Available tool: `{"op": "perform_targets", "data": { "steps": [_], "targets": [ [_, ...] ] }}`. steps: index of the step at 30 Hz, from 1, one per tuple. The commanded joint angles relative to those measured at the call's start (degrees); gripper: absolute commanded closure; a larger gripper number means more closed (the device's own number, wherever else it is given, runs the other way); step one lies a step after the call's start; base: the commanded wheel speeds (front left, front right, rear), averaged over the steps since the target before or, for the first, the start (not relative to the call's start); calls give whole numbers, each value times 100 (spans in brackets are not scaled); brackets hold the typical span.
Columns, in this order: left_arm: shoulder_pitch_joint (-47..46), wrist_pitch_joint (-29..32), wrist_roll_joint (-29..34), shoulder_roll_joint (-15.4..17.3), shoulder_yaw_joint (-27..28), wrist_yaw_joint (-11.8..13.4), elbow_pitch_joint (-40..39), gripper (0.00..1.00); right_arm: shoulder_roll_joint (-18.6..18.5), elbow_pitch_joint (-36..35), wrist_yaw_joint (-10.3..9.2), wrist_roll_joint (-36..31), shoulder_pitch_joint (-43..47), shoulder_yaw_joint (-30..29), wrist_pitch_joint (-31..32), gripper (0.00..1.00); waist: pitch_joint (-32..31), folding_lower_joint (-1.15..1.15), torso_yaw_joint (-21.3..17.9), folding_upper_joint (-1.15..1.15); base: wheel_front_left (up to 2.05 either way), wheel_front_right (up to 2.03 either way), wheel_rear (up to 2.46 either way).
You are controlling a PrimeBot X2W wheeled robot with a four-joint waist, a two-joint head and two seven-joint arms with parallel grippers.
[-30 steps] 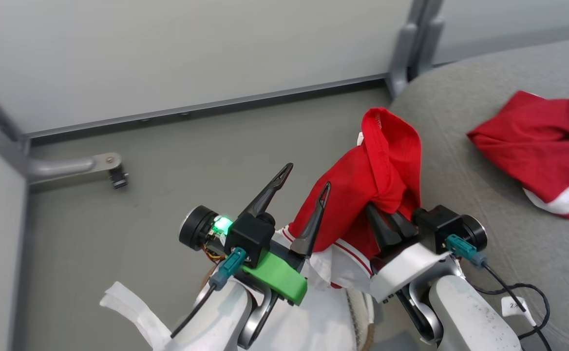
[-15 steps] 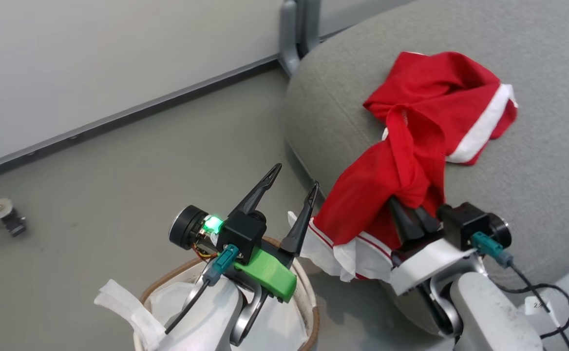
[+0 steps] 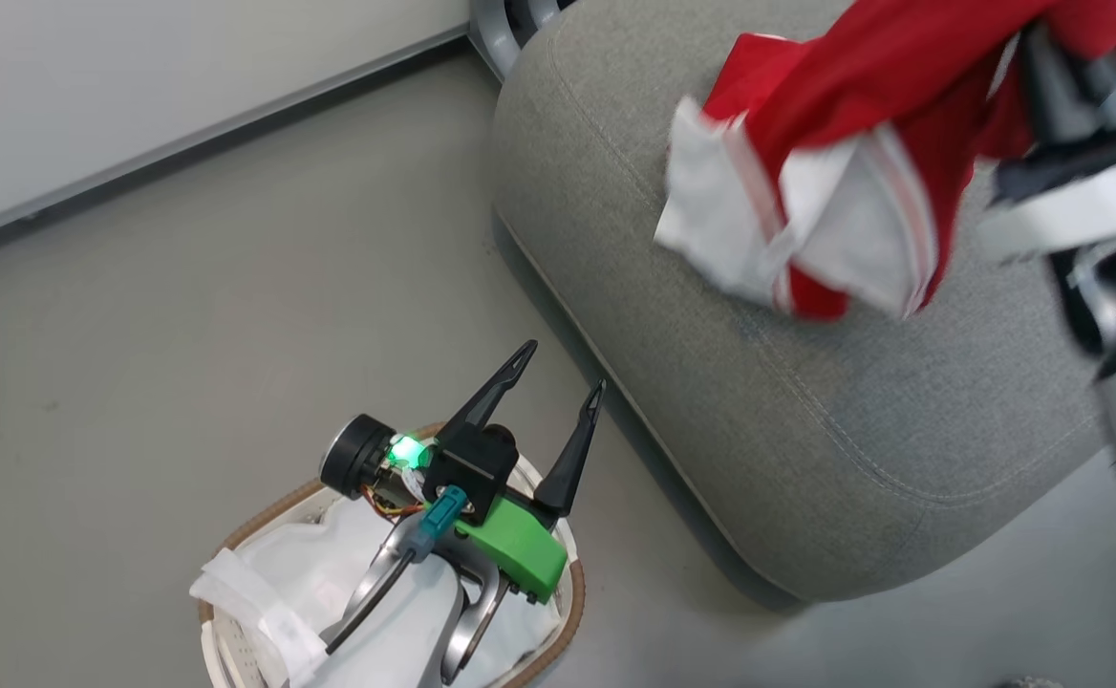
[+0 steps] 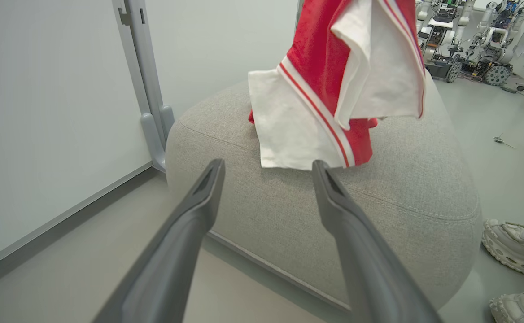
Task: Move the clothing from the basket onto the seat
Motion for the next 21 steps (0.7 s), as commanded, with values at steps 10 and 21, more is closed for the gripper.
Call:
{"op": "perform_targets", "data": {
  "steps": [10, 21],
  "targets": [
    [-419, -2, 336, 73, 107, -144, 137, 0, -747, 780, -8, -202, -1437, -754, -9, 100, 1010, 0, 497, 48, 0, 0, 0],
    [-748, -3, 532, 152, 204, -197, 127, 0, -393, 2608, -8, -312, -1299, -1364, -9, 100, 1738, 0, 972, 48, 0, 0, 0]
  ]
}}
